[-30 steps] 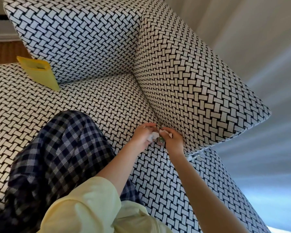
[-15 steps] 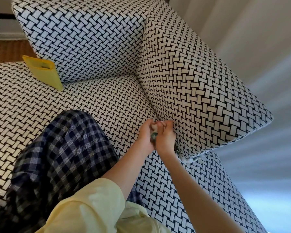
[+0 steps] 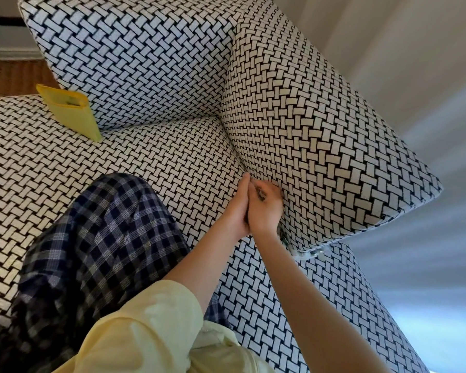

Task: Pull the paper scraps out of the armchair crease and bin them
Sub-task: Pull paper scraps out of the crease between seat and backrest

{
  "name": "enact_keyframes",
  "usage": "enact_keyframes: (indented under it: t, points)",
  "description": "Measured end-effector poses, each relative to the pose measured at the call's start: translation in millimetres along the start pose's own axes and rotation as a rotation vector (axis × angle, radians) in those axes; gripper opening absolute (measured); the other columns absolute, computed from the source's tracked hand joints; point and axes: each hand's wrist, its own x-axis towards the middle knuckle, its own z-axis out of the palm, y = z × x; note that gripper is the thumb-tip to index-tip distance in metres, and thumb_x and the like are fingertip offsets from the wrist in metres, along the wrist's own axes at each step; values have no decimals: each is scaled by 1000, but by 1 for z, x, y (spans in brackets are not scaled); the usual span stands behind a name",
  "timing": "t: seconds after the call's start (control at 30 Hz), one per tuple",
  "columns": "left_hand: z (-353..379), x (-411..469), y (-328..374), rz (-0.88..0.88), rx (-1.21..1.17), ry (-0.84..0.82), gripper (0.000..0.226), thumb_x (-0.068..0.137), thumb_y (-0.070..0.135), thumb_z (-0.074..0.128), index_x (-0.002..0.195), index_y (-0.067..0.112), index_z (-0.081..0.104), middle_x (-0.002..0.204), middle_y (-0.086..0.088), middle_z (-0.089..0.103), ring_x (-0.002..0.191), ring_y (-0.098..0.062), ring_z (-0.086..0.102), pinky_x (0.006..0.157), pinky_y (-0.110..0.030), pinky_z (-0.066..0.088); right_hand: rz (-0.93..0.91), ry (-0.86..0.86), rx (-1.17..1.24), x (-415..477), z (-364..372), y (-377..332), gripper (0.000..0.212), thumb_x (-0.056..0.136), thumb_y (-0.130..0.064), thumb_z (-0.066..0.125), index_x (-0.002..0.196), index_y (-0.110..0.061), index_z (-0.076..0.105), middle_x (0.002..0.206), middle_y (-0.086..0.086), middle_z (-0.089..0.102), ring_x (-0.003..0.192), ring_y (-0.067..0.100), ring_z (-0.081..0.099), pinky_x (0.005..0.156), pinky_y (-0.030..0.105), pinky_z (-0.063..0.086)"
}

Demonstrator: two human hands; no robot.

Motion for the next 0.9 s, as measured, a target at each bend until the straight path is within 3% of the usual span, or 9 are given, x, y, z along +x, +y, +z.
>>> enact_keyframes:
  t: [0.07,0.13,0.37,0.43,0.5,0.6,0.67,0.77,0.9]
  points:
    - [-5,4,2,21,114,89,46,87,57,48,82,12,56,65,1,55,48,-6,45,42,-15,37,171,40,224,5,-5,-8,15,92,-24,54,98,-16,64,94,-3,62,82,12,58,71,28,50]
    - [-16,10,5,42,177,221,36,86,47,58,81,12,51,64,2,41,43,-4,25,30,-13,22,252,20,356,11,-16,-12,17,94,-21,51,99,-10,62,76,-7,55,64,6,49,58,19,41]
    - [-25,19,24,249,527,326,41,85,34,64,115,7,58,60,2,42,39,-6,28,31,-15,24,698,-350,1094,6,-60,8,25,93,3,32,81,-5,52,74,6,50,63,11,46,50,14,44]
    - [-21,23,25,309,844,332,39,84,37,64,113,12,62,67,0,54,43,-8,42,38,-16,33,740,-383,914,4,-62,17,25,86,2,31,74,-9,50,62,0,44,50,8,37,42,14,32]
    - [-19,32,23,389,1199,321,38,83,37,65,115,17,63,100,-5,67,77,-17,64,63,-19,46,630,-404,593,0,-62,24,23,87,-3,34,74,-15,49,50,-8,36,38,6,27,35,14,22]
    - [-15,40,17,394,1579,247,53,82,31,67,131,20,52,136,-7,51,118,-22,54,95,-28,42,123,-349,-400,-10,-62,37,19,98,-16,37,100,-16,56,63,-8,50,46,9,39,39,15,28]
    - [-11,47,15,360,1829,174,62,79,32,69,136,21,46,134,-5,54,119,-22,54,97,-30,42,-138,-293,-849,-18,-63,37,29,100,-18,33,127,-18,43,76,2,64,59,17,56,51,21,42]
    - [2,61,14,214,2084,145,57,77,36,71,127,16,54,118,-3,62,105,-21,60,84,-28,46,-117,-311,-1036,-17,-58,37,50,98,-18,41,143,-23,20,92,4,68,75,21,61,68,30,47]
    - [18,69,17,12,2276,118,53,77,38,71,121,12,57,100,-2,63,86,-18,60,74,-28,50,-101,-417,-1210,-4,-52,35,38,94,-11,47,131,-13,39,99,6,66,88,22,64,70,31,49]
